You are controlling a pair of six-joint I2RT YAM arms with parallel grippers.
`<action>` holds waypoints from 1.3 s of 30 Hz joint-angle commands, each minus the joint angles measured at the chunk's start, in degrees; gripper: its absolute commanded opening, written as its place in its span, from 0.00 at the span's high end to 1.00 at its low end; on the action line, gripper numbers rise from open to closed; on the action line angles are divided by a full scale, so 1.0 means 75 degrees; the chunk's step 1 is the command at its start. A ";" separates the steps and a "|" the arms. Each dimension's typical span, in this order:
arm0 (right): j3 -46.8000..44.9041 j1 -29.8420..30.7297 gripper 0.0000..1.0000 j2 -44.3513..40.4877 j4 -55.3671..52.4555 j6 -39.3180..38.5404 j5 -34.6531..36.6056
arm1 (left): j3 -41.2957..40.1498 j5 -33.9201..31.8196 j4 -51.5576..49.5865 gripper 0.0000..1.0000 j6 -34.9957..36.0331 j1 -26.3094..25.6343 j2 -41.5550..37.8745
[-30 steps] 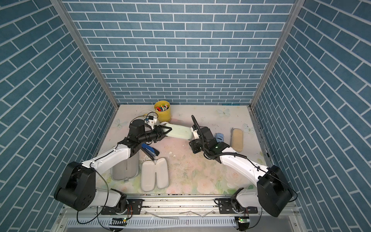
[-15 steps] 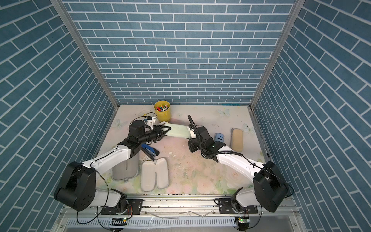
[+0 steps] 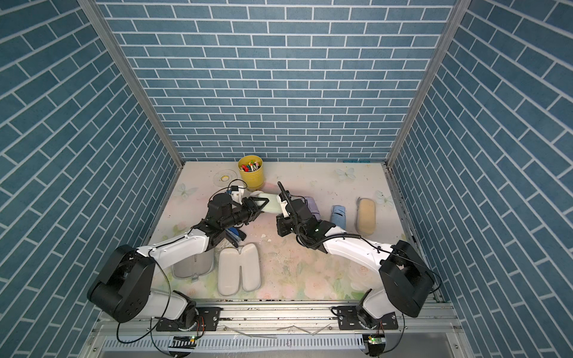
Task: Put umbrellas into zippered umbrella sleeves
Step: Zip the zipper on the umbrella sleeve, then adjust the umbrella sleeve.
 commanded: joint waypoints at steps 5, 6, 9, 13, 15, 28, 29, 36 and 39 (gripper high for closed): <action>0.0978 0.0057 0.93 0.0694 0.1486 0.1878 -0.0925 | -0.0408 -0.0745 0.1558 1.00 -0.0464 -0.0194 0.0124; 0.0832 -0.0076 0.79 0.0614 0.1473 0.2321 -0.1152 | -0.0490 -0.0891 0.1621 1.00 -0.0485 -0.0112 0.0089; -0.0054 -0.0799 0.44 0.0008 0.1814 0.3950 -0.1838 | -0.0848 -0.1605 0.1984 1.00 -0.0758 0.0137 -0.0004; -0.1176 -0.1382 0.22 -0.0434 0.2986 0.5950 -0.1952 | -0.0770 -0.2156 0.2232 0.96 -0.0922 0.0002 0.0136; -0.1360 -0.1433 0.20 -0.0201 0.3842 0.6670 -0.1922 | -0.0702 -0.2434 0.2381 0.95 -0.1036 -0.0222 0.0212; -0.1451 -0.1467 0.23 0.1021 0.5450 0.8262 -0.0731 | -0.0928 -0.3573 0.2109 0.90 -0.1608 -0.1081 -0.0161; -0.1549 -0.1450 0.24 0.0868 0.5143 0.8328 -0.0699 | -0.0990 -0.3656 0.2110 0.90 -0.1604 -0.1031 -0.0218; -0.2076 -0.1320 0.23 0.0137 0.4321 0.8331 -0.0291 | -0.0808 -0.3645 0.1928 0.90 -0.1412 -0.0934 -0.0222; -0.1965 -0.1332 0.23 0.0414 0.4709 0.8274 -0.0203 | -0.0689 -0.3498 0.2113 0.91 -0.1504 -0.1064 -0.0017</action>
